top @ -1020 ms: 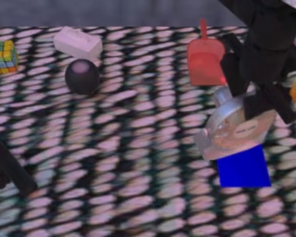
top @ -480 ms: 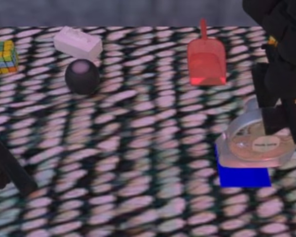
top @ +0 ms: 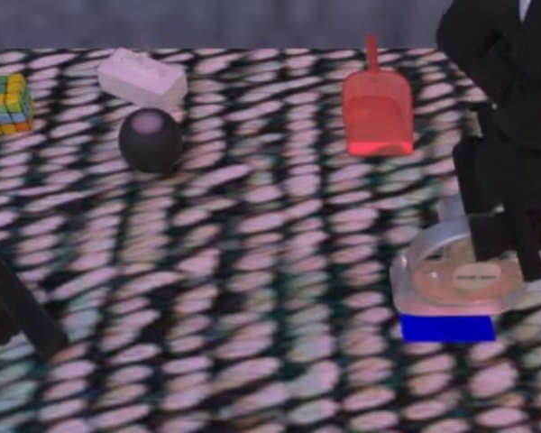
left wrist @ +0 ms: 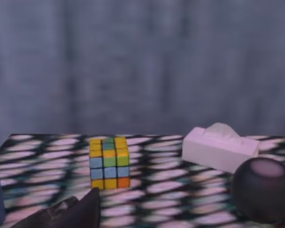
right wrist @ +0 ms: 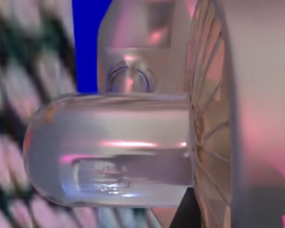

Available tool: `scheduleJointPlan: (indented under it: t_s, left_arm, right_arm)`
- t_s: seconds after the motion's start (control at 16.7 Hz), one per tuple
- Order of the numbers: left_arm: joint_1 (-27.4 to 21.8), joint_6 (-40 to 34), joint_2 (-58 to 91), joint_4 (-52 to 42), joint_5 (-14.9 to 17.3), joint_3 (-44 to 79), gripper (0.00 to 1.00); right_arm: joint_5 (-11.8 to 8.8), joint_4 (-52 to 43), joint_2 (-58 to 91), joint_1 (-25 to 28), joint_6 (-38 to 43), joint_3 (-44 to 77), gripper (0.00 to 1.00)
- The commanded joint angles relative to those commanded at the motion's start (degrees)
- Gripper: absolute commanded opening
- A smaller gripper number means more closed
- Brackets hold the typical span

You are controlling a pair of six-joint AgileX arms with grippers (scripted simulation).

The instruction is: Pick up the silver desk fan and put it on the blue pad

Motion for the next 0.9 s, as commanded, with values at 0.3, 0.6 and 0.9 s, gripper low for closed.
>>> scheduleJointPlan:
  t_s: [0.3,0.6,0.9]
  left_arm:
    - [0.00,0.00,0.00,0.00,0.00,0.00,1.00]
    - [0.00,0.00,0.00,0.00,0.00,0.00,1.00]
    - [0.00,0.00,0.00,0.00,0.00,0.00,1.00]
  right_arm:
    - [0.05,0.71,0.16,-0.02,-0.03,-0.70,0.08]
    - [0.05,0.71,0.16,-0.02,-0.03,-0.70,0.45]
    - [0.05,0.71,0.16,-0.02,-0.03,-0.70,0.83]
